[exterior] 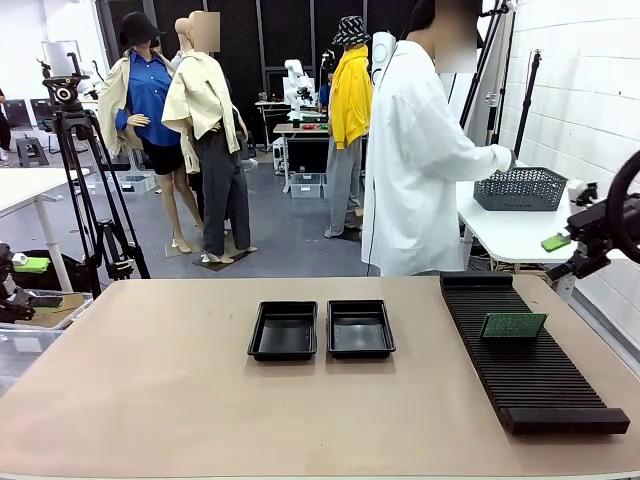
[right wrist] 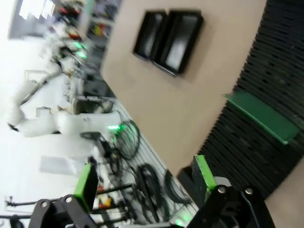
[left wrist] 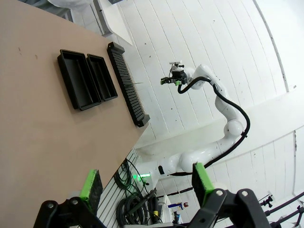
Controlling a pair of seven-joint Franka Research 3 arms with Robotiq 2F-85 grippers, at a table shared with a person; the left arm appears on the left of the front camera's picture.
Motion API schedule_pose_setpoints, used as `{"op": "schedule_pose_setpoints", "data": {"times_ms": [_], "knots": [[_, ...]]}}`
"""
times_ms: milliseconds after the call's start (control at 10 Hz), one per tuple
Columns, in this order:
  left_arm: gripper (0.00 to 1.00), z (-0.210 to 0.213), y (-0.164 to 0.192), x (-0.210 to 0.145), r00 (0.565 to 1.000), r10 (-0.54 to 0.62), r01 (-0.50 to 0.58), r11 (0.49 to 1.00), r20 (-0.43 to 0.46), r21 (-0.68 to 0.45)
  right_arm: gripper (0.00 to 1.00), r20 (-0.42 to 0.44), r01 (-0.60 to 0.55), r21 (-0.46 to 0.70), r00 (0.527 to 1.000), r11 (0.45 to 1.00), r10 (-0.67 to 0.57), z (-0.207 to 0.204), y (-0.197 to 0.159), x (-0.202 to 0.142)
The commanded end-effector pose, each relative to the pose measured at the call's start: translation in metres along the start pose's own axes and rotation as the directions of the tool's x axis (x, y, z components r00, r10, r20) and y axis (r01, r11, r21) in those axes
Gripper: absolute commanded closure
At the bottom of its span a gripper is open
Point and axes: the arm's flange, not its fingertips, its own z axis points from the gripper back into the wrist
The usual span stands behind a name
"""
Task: Inspect and transfer BCBs to ESD trays.
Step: Pick up the Blank PCB from the PCB Rack and place it in the left ESD tray.
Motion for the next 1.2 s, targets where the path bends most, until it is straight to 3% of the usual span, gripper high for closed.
{"op": "schedule_pose_setpoints", "data": {"times_ms": [0, 300, 600, 1100], "knots": [[0.0, 0.0, -0.002, 0.0, 1.0, -0.005, 0.005, 1.0, 0.0, -0.001, 0.0, -0.148, -0.074, -0.131, 0.987, 0.989, 0.054, -0.01, 0.005, 0.026], [0.0, 0.0, -0.002, 0.0, 1.0, -0.005, 0.005, 1.0, 0.0, -0.001, 0.0, -0.371, -0.299, -0.298, 0.911, 0.907, 0.178, -0.045, 0.019, 0.054], [0.0, 0.0, -0.002, 0.0, 1.0, -0.005, 0.005, 1.0, 0.0, -0.001, 0.0, -0.556, -0.515, -0.4, 0.794, 0.758, 0.247, -0.082, 0.026, 0.07], [0.0, 0.0, -0.002, 0.0, 1.0, -0.005, 0.005, 1.0, 0.0, -0.001, 0.0, -0.754, -0.776, -0.299, 0.549, 0.556, 0.361, -0.102, 0.033, 0.081]]}}
